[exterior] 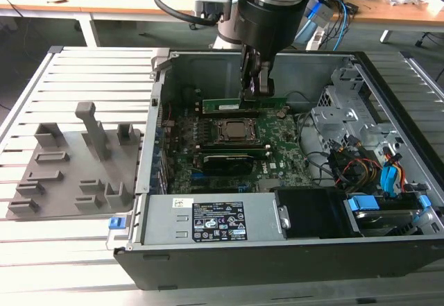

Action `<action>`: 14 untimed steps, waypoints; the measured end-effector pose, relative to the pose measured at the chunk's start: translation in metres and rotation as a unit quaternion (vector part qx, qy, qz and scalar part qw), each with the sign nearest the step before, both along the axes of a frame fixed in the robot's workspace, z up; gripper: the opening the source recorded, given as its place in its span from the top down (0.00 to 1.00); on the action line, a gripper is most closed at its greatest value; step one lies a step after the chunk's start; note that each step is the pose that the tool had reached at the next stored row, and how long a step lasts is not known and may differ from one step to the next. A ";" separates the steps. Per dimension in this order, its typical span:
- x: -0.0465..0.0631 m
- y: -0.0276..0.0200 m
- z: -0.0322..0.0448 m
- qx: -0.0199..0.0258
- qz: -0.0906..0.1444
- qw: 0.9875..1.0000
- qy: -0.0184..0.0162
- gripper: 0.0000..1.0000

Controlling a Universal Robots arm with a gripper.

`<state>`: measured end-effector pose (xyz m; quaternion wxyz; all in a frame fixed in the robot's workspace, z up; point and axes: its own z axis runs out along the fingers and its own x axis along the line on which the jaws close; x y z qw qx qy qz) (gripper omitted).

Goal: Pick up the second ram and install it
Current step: 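Insert the second ram into the second slot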

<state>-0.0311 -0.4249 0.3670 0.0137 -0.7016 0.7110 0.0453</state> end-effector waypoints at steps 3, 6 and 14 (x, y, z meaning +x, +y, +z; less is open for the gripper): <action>0.000 0.0000 -0.0035 0.000 0.000 1.000 0.000 0.86; 0.000 0.0002 -0.0061 0.000 0.000 1.000 0.000 0.86; 0.000 0.0003 -0.0188 0.000 0.000 1.000 0.000 0.86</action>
